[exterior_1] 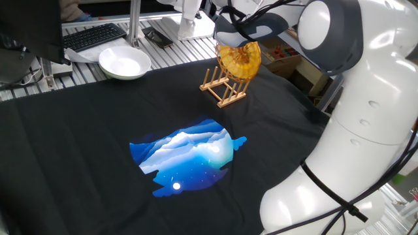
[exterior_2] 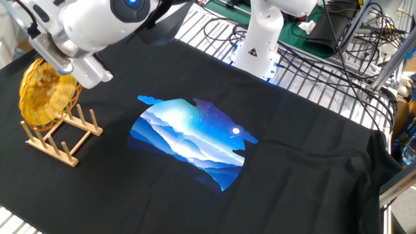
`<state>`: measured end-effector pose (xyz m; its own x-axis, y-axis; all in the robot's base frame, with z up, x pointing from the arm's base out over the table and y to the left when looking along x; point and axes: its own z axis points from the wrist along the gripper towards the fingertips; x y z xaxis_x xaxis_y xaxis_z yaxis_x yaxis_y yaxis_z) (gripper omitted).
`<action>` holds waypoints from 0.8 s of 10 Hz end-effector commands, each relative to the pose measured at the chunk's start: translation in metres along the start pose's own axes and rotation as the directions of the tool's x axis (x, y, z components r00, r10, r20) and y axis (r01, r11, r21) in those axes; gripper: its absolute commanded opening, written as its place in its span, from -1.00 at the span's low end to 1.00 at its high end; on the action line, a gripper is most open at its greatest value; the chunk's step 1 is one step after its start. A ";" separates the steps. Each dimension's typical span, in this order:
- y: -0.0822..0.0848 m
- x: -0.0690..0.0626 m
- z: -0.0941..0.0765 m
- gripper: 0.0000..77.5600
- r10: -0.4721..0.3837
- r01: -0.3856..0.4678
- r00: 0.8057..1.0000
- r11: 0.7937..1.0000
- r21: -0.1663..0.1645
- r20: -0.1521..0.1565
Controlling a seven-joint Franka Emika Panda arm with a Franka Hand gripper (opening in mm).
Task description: Put the dish on the dish rack
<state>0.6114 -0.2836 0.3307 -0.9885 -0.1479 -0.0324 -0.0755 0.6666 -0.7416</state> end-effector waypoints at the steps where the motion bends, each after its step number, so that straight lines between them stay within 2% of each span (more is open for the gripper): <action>1: 0.000 -0.002 0.007 -0.97 0.016 -0.016 1.000 1.000 0.004 0.000; 4: 0.006 -0.005 0.010 -0.97 0.027 -0.027 0.999 1.000 0.002 -0.020; 8: 0.014 -0.006 0.025 -0.97 0.036 -0.036 0.999 0.999 -0.009 -0.007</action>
<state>0.6177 -0.2878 0.3075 -0.9922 -0.1176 -0.0408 -0.0497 0.6751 -0.7361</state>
